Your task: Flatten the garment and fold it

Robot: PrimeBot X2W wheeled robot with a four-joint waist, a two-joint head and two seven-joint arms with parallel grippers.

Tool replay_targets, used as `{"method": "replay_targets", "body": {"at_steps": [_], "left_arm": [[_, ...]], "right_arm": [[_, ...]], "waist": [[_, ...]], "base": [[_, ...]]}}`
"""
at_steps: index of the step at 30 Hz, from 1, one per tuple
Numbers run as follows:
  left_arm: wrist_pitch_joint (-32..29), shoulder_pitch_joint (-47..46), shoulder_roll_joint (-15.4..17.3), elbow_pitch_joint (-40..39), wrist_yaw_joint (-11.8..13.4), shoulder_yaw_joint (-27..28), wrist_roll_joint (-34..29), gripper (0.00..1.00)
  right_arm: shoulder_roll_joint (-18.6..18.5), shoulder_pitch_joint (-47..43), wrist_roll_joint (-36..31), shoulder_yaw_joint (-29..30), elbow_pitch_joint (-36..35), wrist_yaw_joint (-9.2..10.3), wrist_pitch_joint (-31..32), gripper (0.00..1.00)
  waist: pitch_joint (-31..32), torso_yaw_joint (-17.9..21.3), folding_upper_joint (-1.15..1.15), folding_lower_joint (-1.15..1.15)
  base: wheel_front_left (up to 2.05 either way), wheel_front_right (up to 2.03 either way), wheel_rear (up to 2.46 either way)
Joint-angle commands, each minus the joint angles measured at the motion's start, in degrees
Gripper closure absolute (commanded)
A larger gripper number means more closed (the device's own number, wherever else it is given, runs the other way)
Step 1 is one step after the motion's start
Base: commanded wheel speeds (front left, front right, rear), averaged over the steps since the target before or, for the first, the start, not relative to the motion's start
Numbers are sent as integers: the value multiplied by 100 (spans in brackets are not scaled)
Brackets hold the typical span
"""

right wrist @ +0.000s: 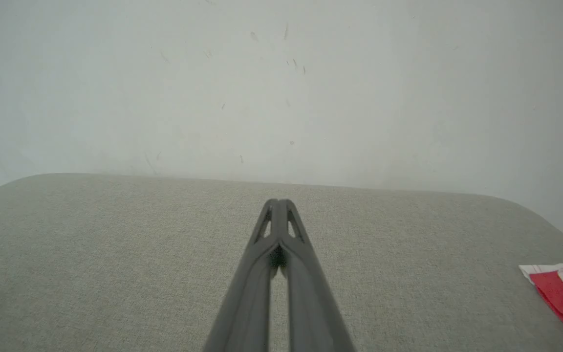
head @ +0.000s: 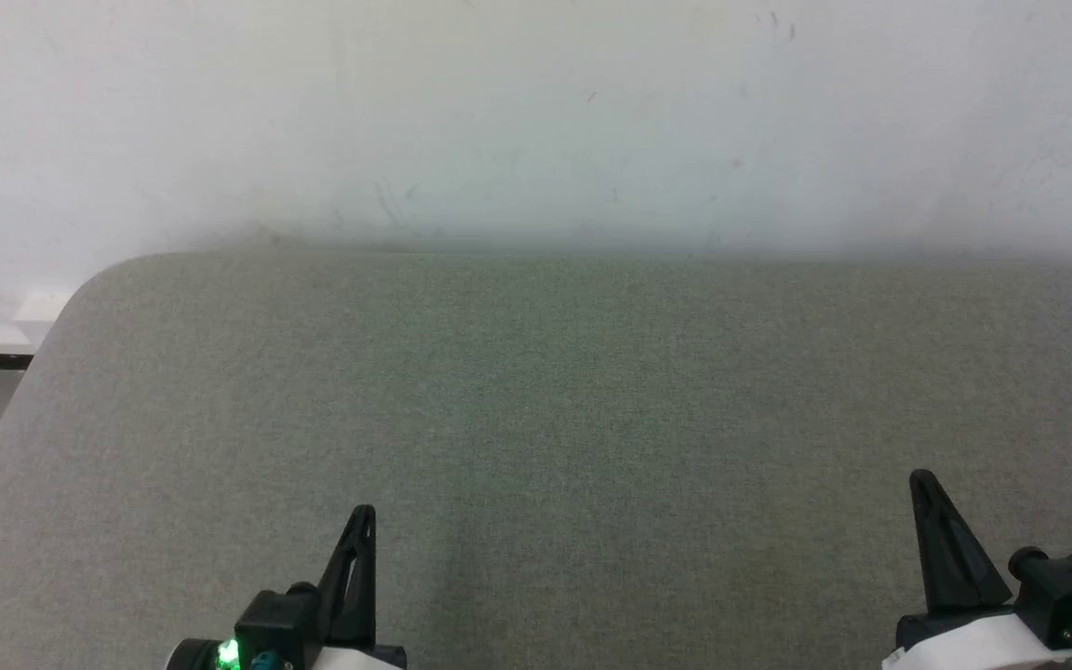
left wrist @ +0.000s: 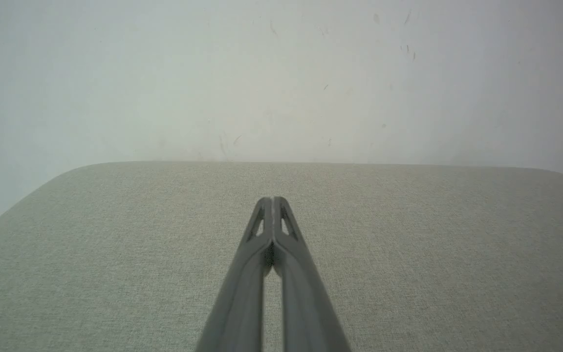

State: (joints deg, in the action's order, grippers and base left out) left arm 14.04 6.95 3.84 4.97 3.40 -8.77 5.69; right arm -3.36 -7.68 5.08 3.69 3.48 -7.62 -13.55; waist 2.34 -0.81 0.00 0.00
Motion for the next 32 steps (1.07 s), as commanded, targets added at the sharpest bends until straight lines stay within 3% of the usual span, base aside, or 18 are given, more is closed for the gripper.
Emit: {"method": "replay_targets", "body": {"at_steps": [1,32], "left_arm": [[-45,-46,-6,-30,-24,45,-37,100],[-396,-214,-29,-150,-106,260,-174,100]], "right_arm": [[3,48,-28,-7,-21,2,41,100],[15,234,-152,-100,-105,5,381,100]], "waist": [[-3,1,0,0],[-63,21,0,0]], "base": [[0,0,0],[0,0,0]]}}
